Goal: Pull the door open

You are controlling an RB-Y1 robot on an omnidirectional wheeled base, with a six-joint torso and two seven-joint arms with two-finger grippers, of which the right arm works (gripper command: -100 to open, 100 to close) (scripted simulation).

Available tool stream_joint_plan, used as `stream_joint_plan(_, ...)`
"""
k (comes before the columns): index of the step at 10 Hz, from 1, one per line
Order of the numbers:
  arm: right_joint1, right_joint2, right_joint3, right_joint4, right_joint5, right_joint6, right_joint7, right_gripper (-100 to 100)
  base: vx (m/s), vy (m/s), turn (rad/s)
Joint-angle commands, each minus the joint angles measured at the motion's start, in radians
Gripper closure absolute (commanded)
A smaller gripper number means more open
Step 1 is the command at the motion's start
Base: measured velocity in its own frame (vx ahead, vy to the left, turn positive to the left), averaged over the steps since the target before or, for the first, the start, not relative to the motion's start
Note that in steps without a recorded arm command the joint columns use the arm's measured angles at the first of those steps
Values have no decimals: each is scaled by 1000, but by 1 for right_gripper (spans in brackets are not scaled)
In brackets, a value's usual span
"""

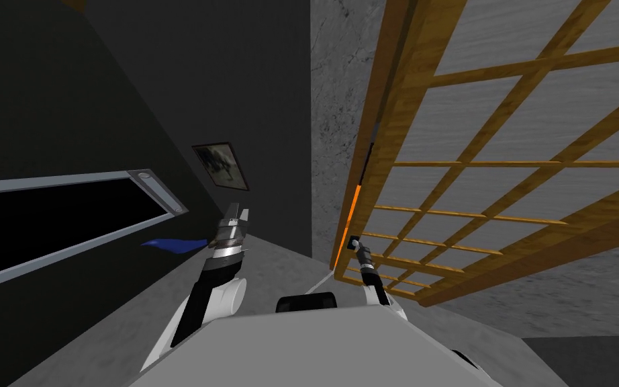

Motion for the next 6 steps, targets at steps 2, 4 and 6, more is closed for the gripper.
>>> stream_joint_plan(2, -41, 7, 19, 25, 1, -32, -31, 100, -30, 0, 20)
stream_joint_plan(4, -6, -1, 10, -5, -27, 7, -67, -100, -46, -32, 17)
stream_joint_plan(6, -6, 0, 15, -7, -43, 6, -101, -100, -66, 6, 37)
